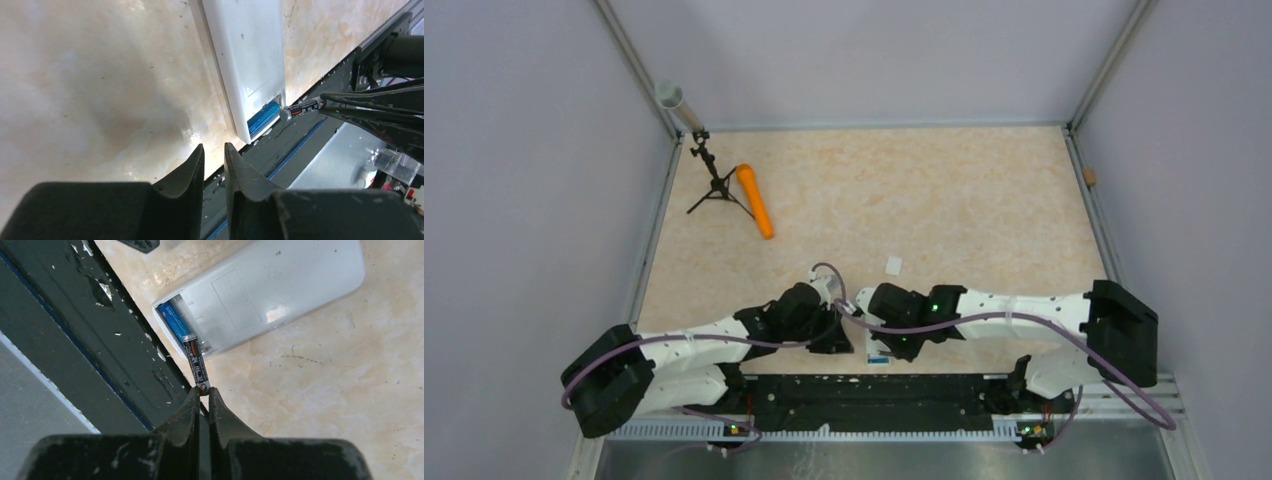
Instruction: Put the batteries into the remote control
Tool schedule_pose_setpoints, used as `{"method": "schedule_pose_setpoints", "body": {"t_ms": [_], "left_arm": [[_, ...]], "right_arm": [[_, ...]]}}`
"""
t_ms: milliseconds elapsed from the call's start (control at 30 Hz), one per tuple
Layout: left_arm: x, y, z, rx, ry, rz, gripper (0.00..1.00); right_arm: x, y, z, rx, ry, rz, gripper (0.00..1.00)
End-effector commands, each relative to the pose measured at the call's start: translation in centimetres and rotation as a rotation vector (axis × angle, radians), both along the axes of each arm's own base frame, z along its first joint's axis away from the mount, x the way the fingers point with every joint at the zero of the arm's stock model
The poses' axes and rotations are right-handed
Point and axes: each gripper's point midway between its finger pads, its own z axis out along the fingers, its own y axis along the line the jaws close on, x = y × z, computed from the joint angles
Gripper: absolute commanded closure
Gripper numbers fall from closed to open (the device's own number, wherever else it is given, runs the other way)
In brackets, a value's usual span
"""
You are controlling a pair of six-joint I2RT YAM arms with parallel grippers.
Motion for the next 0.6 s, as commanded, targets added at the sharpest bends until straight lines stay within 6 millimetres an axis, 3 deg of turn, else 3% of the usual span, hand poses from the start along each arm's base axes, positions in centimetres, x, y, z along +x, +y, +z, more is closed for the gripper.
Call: {"method": "schedule_pose_setpoints", "body": {"t_ms": [0, 567], "left_arm": [[0.7, 1.6, -0.6, 0.04, -0.014, 0.066, 0.77], [1.2, 2.8, -0.8, -0.005, -0.001, 0.122, 0.74]], "right_arm": [[0.1, 1.8, 1.0, 0.029, -0.009, 0.049, 1.0], [0.0, 2.1, -0.2, -0.051, -0.002, 0.106, 1.0]]}}
